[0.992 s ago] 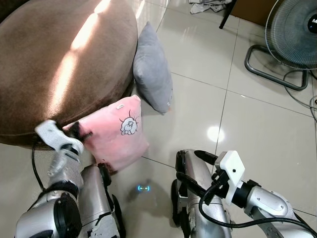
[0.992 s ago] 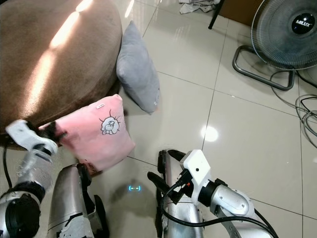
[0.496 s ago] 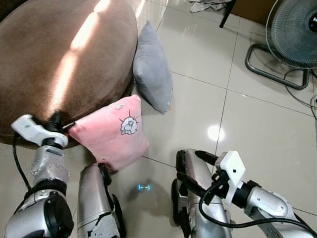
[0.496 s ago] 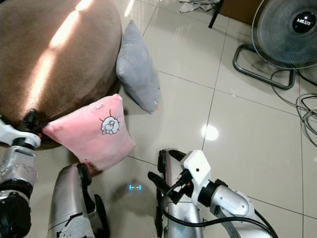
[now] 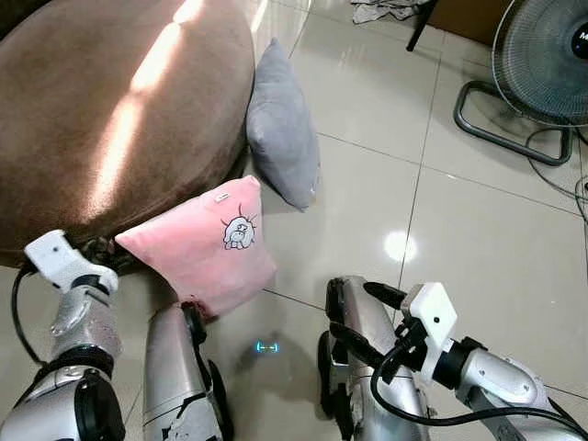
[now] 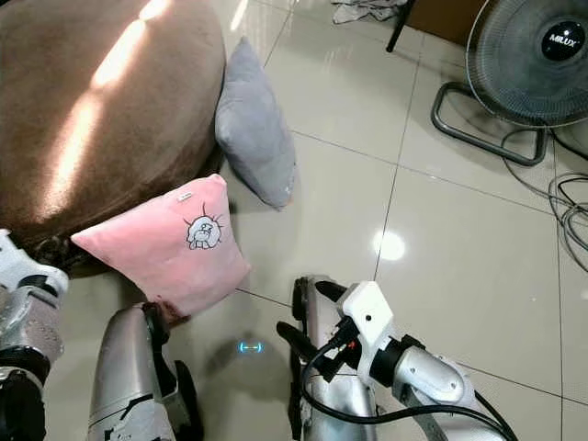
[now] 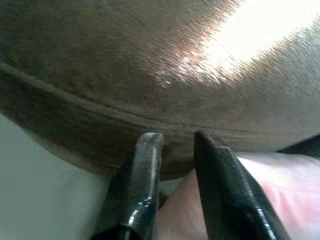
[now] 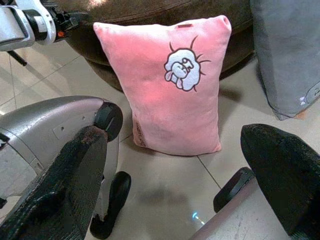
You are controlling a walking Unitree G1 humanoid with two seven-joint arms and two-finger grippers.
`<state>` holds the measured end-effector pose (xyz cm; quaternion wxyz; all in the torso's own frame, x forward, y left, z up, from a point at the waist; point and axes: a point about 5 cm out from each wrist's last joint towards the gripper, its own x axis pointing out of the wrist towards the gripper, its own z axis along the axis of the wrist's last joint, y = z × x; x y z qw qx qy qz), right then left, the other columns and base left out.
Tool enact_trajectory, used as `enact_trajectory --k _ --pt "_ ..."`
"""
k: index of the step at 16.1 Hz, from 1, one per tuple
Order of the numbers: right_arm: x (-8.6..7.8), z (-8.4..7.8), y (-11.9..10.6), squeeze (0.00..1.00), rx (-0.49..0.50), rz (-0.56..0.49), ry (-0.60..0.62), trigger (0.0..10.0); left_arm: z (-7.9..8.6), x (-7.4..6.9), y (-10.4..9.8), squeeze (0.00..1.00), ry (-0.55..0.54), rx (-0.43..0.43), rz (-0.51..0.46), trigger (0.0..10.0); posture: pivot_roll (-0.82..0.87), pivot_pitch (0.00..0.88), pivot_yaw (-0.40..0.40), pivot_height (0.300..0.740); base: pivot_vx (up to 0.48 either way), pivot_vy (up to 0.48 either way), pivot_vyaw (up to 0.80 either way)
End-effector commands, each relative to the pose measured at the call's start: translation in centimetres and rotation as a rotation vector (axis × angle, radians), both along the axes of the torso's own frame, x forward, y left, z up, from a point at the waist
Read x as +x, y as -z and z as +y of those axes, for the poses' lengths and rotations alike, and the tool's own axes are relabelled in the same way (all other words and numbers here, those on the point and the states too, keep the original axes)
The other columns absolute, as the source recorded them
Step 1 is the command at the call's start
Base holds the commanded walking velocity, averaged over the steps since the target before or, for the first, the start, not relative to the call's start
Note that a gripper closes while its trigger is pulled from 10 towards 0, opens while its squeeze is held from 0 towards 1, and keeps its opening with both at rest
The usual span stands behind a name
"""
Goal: Move the pillow to the sofa from floor
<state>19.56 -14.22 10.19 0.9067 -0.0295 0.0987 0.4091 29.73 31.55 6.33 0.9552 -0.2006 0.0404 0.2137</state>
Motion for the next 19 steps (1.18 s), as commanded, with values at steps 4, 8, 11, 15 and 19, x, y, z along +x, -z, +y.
enact_trajectory --k 4,8,11,15,19 --pt "-0.3 -0.3 0.3 0.0 -0.012 0.01 0.002 10.0 0.7 -1.6 1.7 1.0 0.059 -0.145 0.042 10.0 -0.23 0.364 -0.076 0.541 0.0 0.0 0.0" --pt "-0.3 -0.3 0.3 0.0 -0.017 0.009 -0.001 10.0 0.4 -1.8 2.2 1.0 0.079 -0.242 0.03 10.0 -0.23 0.363 -0.074 0.541 0.0 0.0 0.0" --pt "-0.2 -0.4 0.2 0.0 -0.019 0.008 0.001 10.0 0.2 -1.4 1.5 1.0 0.121 -0.343 -0.086 10.0 -0.23 0.364 -0.078 0.541 0.0 0.0 0.0" --pt "0.0 -0.4 0.1 0.0 -0.018 0.006 -0.003 10.0 -0.6 -1.7 2.4 1.0 0.185 -0.326 -0.026 10.0 -0.24 0.368 -0.082 0.541 0.0 0.0 0.0" --pt "0.1 -0.1 -0.2 0.0 -0.023 -0.003 -0.021 10.0 -0.6 -1.6 2.5 1.0 0.131 -0.3 -0.008 10.0 -0.27 0.394 -0.09 0.541 0.0 0.0 0.0"
